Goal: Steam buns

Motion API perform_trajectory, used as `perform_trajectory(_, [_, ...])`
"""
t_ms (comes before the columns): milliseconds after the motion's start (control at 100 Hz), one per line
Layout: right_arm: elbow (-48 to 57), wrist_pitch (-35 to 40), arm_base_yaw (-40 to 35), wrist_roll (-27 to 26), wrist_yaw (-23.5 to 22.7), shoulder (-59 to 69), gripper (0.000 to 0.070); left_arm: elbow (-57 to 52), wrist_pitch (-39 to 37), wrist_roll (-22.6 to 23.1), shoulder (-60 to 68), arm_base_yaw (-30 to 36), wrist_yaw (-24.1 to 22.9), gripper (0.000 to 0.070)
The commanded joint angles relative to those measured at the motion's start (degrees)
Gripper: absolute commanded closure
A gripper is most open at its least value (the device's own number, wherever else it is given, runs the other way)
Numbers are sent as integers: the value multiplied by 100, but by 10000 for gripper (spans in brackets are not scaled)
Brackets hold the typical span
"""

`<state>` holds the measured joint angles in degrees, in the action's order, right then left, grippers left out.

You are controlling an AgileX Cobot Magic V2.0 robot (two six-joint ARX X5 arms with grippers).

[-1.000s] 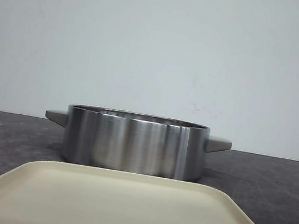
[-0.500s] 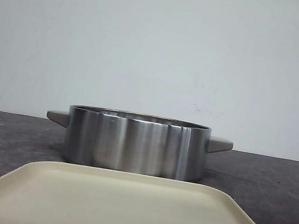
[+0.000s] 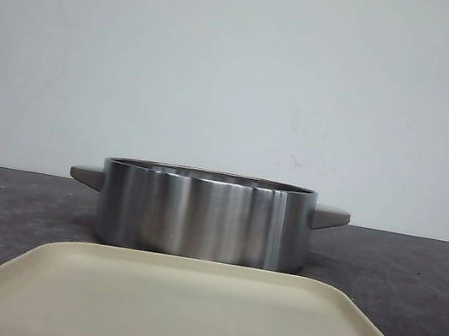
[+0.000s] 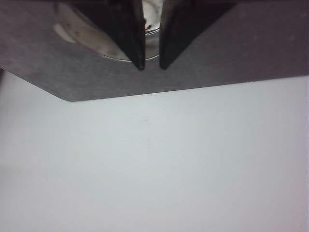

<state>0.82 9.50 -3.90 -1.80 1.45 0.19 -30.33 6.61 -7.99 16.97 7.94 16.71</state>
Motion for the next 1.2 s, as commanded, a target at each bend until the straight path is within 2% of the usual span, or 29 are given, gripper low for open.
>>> perform_trajectory(0, [-13,-46,2,-37,4,2,694,463,-380,-184,-238,-94,31,685])
perform_trajectory(80, [-13,-46,2,-37,4,2,694,994,-638,-184,-590,-232,31,684])
perform_trajectory(290, [-13,-46,2,-37,4,2,694,1961,-667,-208,-1438,-590,31,685])
perform_trajectory(400, [-13,-46,2,-37,4,2,694,2253,-662,-7,-1690,-734,31,685])
perform_trajectory(650, [-13,-46,2,-37,4,2,694,2697,-505,595,-1679,-909,31,685])
perform_trajectory(830, [-13,-48,2,-37,4,2,694,2953,-299,669,-1681,-916,33,685])
perform_trajectory(1000, [-13,-46,2,-37,4,2,694,2953,133,1058,-1681,-916,37,684])
perform_trajectory(1060, [-13,-46,2,-37,2,2,694,2953,361,1073,-1681,-916,33,684])
perform_trajectory(1190, [-13,-46,2,-37,4,2,694,2953,343,1097,-1681,-905,35,684])
